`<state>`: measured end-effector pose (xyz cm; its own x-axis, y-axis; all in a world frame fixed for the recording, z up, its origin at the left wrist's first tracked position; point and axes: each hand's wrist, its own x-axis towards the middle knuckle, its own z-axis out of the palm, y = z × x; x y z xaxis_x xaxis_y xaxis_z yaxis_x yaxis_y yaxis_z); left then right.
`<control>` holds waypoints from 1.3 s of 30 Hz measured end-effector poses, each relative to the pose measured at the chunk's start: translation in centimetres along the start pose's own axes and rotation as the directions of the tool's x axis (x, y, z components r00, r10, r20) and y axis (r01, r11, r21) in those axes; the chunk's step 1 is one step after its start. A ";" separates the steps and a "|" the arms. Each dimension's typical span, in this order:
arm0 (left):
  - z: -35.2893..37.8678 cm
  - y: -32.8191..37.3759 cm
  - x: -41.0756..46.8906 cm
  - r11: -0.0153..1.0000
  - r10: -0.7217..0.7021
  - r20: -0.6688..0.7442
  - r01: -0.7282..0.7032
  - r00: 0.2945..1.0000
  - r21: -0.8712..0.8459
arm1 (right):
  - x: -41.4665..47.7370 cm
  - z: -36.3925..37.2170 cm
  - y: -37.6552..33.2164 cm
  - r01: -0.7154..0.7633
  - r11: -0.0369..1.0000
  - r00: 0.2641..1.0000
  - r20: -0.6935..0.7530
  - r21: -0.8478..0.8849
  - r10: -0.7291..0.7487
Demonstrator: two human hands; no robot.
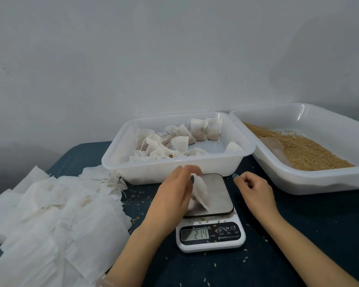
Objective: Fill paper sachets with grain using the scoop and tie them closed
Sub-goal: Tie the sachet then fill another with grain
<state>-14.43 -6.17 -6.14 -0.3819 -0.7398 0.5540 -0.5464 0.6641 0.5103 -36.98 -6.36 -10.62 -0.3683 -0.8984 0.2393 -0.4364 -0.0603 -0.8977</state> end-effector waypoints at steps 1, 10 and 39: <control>-0.1 0.1 0.3 0.999 0.027 0.004 -0.027 1.000 -0.041 | 0.0 0.0 0.0 0.001 1.000 1.000 0.003 -0.003 -0.001; -1.7 1.1 7.3 0.961 -0.098 -0.235 0.031 0.967 -0.273 | 0.2 0.1 0.1 -0.003 1.000 1.000 0.013 -0.001 0.003; -2.7 2.5 2.9 0.744 -0.009 -0.204 0.143 0.979 0.653 | -0.3 -0.1 -0.5 -0.008 0.998 0.999 0.045 -0.068 0.011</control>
<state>-14.93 -6.39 -1.46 -0.2172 -0.7080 0.6720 -0.9477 0.3179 0.0286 -36.77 -5.99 -10.22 -0.3355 -0.9177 0.2128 -0.4887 -0.0236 -0.8721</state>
